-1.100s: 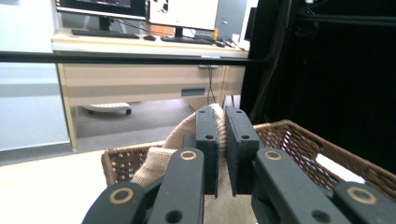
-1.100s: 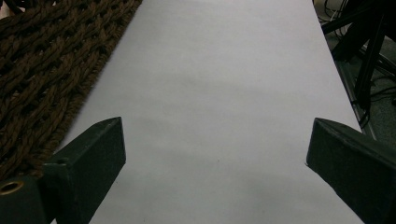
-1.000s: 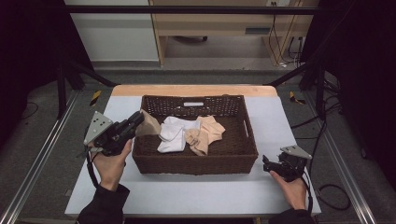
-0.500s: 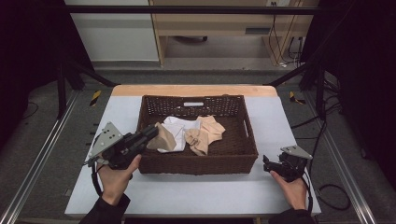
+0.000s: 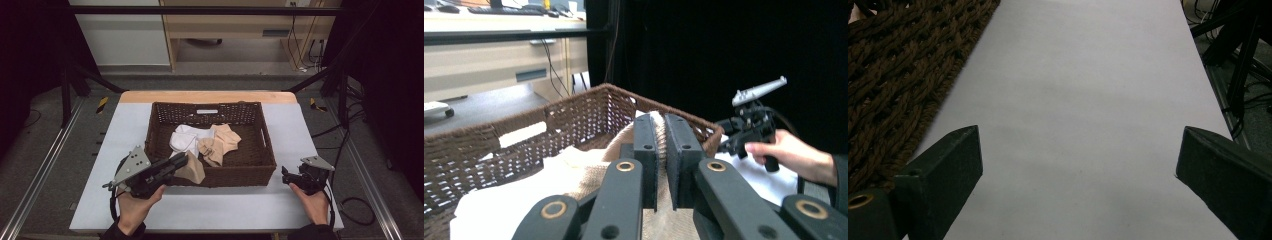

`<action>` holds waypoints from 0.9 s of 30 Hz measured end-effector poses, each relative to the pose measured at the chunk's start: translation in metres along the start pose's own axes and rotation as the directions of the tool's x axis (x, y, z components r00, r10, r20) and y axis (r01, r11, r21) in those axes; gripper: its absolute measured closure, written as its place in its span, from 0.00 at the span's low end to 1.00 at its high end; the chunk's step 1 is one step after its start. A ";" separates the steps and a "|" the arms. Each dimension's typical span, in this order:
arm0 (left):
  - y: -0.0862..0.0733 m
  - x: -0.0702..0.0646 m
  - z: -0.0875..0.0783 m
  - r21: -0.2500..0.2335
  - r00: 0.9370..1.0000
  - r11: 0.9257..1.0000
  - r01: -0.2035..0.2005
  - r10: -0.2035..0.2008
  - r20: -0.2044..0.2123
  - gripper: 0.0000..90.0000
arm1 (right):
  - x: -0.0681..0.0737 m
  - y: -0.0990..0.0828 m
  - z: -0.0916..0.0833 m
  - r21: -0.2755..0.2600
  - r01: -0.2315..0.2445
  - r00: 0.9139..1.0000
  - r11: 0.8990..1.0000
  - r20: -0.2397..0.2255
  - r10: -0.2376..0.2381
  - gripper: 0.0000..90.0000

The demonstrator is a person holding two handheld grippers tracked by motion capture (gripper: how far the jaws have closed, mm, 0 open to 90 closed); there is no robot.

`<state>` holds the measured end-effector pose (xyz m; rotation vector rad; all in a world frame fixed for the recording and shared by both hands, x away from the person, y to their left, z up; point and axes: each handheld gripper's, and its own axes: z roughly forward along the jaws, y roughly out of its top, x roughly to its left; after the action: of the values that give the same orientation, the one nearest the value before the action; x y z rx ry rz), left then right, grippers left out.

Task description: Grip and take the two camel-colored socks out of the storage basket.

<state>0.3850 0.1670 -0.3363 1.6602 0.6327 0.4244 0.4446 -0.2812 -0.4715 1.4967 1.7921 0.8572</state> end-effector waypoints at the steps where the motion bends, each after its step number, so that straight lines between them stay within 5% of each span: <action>1: -0.002 -0.002 0.001 0.007 1.000 1.000 0.000 0.000 0.007 0.93 | 0.000 0.000 0.000 0.001 -0.003 1.000 1.000 -0.001 0.003 0.06; 11: -0.020 -0.020 0.010 0.098 0.998 0.995 -0.029 0.023 0.061 0.93 | -0.001 0.000 0.000 0.000 -0.002 1.000 1.000 -0.001 0.002 0.05; 15: -0.034 -0.019 0.015 0.142 0.998 0.990 -0.012 0.001 0.071 0.93 | -0.001 0.000 0.000 -0.001 0.001 1.000 1.000 0.002 -0.001 0.06; 27: -0.077 -0.029 0.033 0.298 0.995 0.954 -0.018 -0.012 0.099 0.93 | -0.001 0.000 0.000 0.004 -0.002 1.000 1.000 0.004 0.002 0.05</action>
<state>0.3692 0.1314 -0.4160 1.9572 0.6432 0.2537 0.4448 -0.2820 -0.4712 1.5013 1.7906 0.8515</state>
